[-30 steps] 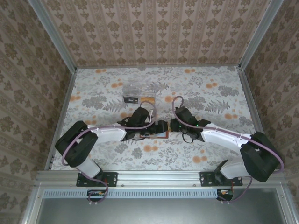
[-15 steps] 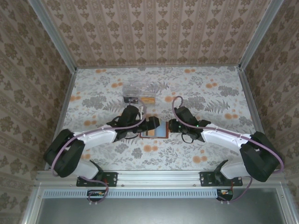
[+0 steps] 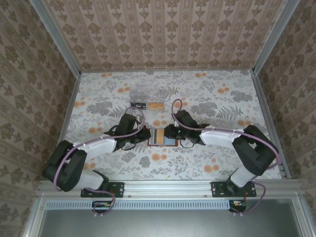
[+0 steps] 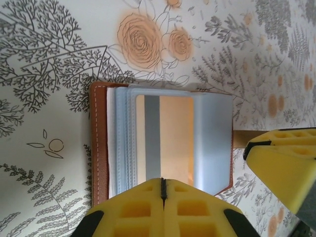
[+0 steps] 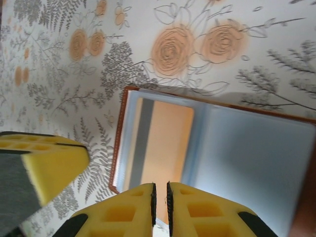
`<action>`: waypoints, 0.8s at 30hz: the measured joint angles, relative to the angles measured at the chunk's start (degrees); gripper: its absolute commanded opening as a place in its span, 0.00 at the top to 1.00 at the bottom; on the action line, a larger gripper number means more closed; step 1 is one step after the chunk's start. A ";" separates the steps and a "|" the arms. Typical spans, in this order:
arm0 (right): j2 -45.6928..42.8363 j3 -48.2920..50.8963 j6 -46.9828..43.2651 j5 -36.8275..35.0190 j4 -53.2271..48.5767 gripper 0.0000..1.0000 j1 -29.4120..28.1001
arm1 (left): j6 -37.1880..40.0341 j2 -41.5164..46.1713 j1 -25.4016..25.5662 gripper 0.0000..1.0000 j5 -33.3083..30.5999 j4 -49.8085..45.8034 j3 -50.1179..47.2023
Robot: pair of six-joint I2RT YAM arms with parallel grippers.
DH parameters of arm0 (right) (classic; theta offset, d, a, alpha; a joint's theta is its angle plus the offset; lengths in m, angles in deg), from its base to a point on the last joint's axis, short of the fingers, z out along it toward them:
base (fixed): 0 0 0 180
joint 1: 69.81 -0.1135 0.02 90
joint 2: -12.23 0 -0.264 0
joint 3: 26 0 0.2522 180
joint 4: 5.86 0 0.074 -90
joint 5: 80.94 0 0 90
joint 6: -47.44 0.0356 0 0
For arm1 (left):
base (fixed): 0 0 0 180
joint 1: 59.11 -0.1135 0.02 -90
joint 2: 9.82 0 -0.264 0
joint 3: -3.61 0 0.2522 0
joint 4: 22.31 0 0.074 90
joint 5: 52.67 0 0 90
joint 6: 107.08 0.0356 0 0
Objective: Take the credit cards out of the card holder
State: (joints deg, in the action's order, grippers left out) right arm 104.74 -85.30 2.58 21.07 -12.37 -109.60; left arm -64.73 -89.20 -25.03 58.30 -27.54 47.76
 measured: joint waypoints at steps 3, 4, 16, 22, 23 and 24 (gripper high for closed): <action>2.25 -1.42 0.85 0.66 0.15 0.80 -0.15 | -0.07 -2.29 -0.02 1.00 0.72 1.05 0.00; 3.02 -1.77 1.22 0.72 0.11 0.80 -0.15 | -0.07 -3.02 -0.02 1.00 0.94 1.36 0.00; 7.72 -2.43 3.58 1.79 0.31 0.79 -0.13 | -0.31 -6.14 0.83 1.00 1.55 2.64 -0.04; 8.81 -2.45 4.61 2.19 0.52 0.80 -0.13 | -0.33 -6.14 1.20 1.00 1.07 2.60 -0.48; 8.87 -2.43 4.66 2.23 0.59 0.80 -0.13 | -0.33 -6.14 1.20 1.00 1.07 2.60 -0.50; 8.87 -2.43 4.76 2.23 0.74 0.80 -0.13 | -0.33 -6.14 1.20 1.00 1.03 2.60 -0.52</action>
State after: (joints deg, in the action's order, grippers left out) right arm 113.62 -87.72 7.35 23.30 -11.63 -109.73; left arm -65.06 -95.34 -23.82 59.33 -24.94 47.24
